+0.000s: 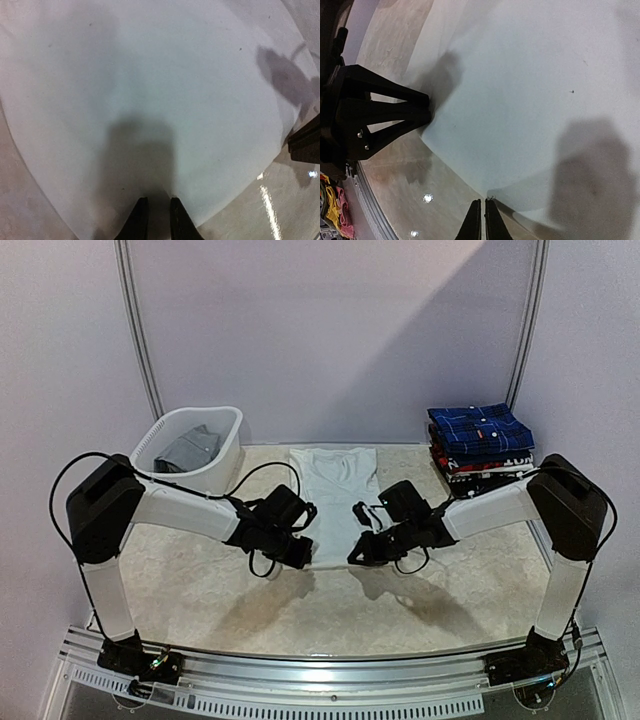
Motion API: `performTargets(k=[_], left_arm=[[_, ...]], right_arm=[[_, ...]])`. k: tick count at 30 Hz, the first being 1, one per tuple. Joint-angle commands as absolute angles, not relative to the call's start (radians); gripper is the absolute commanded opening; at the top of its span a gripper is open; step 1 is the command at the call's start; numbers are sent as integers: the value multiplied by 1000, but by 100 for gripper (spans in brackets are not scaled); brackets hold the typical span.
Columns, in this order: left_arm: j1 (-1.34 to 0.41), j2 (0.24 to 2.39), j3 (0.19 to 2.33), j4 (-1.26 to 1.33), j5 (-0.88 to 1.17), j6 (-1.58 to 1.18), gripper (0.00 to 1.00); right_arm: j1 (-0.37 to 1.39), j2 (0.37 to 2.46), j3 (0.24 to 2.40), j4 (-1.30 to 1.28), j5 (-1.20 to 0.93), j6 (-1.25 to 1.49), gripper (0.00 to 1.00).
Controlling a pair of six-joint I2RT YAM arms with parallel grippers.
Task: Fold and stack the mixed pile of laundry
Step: Smooth out the 2/3-rectangle-folded T-shirt at the center of the board.
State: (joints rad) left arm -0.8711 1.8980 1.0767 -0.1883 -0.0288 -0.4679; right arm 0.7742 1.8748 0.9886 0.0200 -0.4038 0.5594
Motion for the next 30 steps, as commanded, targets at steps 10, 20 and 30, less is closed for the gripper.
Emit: performTargets(k=[10, 20, 30], left_arm=[[-890, 1838, 1004, -210, -99, -475, 14], [-907, 1766, 1040, -270, -202, -419, 30], [-918, 1603, 1007, -132, -441, -278, 85]], right_arm=[[733, 1790, 872, -159, -243, 500, 7], [734, 1538, 827, -172, -328, 495, 12], [672, 1597, 960, -199, -106, 522, 30]])
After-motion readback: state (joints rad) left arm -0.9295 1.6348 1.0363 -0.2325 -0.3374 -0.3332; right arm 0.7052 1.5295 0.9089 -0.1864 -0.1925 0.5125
